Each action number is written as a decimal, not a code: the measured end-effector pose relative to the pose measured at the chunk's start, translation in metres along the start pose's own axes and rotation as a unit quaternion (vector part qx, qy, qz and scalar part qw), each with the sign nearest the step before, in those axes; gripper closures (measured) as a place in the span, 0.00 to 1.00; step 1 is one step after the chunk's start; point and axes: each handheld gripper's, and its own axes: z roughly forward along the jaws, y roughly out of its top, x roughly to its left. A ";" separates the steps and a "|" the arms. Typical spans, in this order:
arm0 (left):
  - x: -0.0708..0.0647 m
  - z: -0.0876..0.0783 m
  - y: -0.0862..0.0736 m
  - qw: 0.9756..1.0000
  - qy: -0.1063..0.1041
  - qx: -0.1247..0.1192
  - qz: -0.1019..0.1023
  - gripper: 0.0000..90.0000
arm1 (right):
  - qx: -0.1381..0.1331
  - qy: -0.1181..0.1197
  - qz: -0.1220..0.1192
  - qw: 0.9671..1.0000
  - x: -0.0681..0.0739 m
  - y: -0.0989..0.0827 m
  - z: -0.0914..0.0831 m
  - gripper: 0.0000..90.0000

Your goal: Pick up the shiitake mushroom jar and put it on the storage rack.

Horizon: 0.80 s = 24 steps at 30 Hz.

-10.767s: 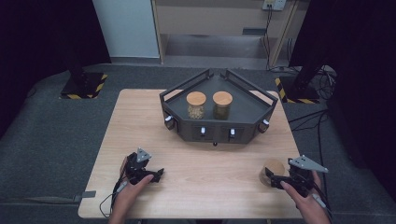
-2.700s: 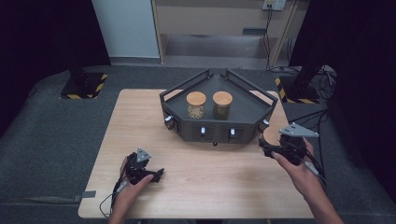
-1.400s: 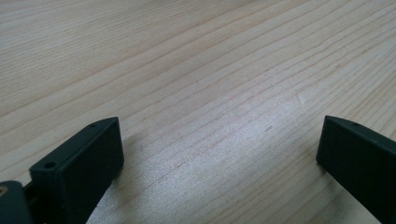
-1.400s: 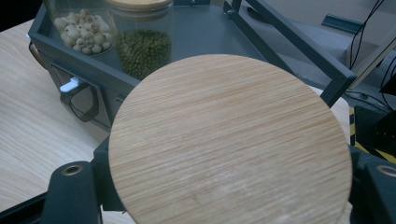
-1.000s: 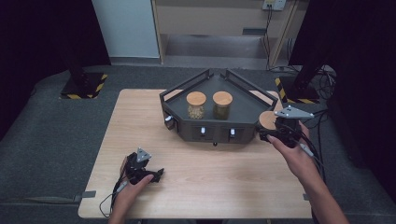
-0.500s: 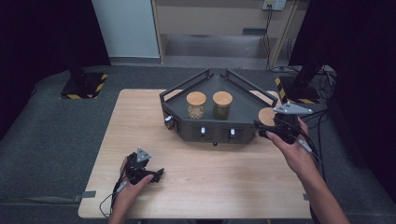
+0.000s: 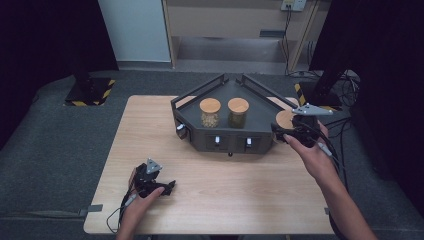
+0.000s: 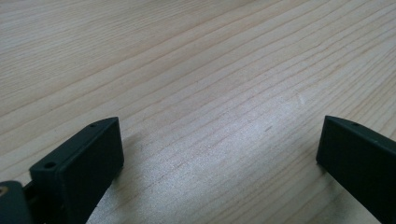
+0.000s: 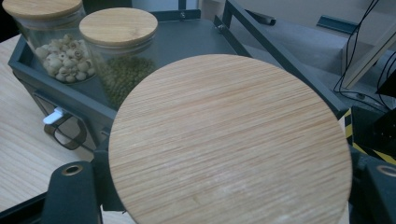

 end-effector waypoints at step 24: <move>0.000 0.000 0.000 1.000 0.000 0.000 0.000 0.00 | 0.003 -0.004 0.008 1.000 -0.002 0.017 0.023 0.29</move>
